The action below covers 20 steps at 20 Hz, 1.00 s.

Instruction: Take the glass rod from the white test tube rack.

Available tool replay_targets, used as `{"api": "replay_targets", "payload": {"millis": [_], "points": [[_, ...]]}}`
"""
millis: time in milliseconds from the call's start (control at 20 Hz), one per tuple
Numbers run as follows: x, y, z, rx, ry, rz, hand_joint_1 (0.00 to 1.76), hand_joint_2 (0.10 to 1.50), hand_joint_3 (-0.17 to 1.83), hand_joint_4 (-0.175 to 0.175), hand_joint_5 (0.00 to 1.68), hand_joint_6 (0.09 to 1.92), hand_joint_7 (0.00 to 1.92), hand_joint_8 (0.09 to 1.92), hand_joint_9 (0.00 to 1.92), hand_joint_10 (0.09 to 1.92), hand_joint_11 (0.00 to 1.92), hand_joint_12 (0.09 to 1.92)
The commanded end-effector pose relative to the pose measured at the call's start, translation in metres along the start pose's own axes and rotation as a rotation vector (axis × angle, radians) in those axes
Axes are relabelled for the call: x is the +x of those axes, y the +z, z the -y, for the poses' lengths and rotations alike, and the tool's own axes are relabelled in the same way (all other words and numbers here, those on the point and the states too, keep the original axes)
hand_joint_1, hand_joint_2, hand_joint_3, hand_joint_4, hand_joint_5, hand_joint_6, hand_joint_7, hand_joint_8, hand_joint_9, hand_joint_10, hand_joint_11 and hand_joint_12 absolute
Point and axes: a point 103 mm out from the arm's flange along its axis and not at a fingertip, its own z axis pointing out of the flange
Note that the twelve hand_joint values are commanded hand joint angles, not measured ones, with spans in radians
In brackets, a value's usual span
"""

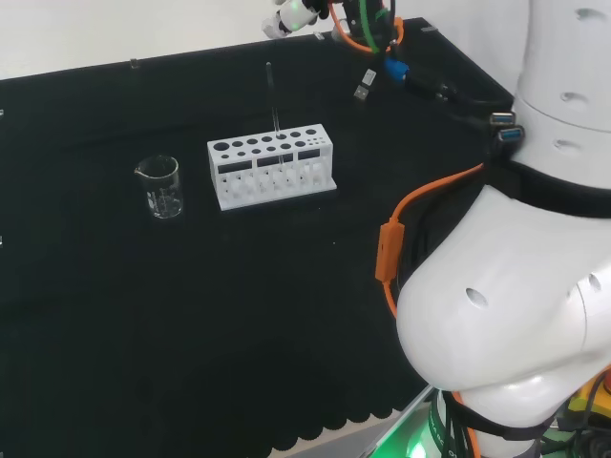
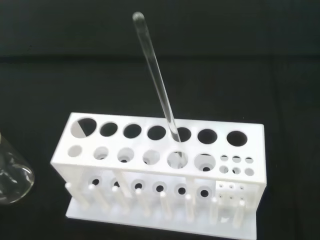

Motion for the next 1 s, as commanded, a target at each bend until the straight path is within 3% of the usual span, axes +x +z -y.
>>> {"api": "replay_targets", "payload": {"millis": [50,1000], "points": [[-0.003,0.020,-0.017,0.031,-0.022,0.003,0.39,0.93,0.39,-0.027,0.31,0.09,0.39,0.88,0.60,0.85,0.48,1.35],[0.007,0.048,-0.024,0.110,-0.007,0.002,0.39,0.93,0.39,-0.036,0.32,0.09,0.45,0.88,0.65,0.84,0.54,1.34]]}}
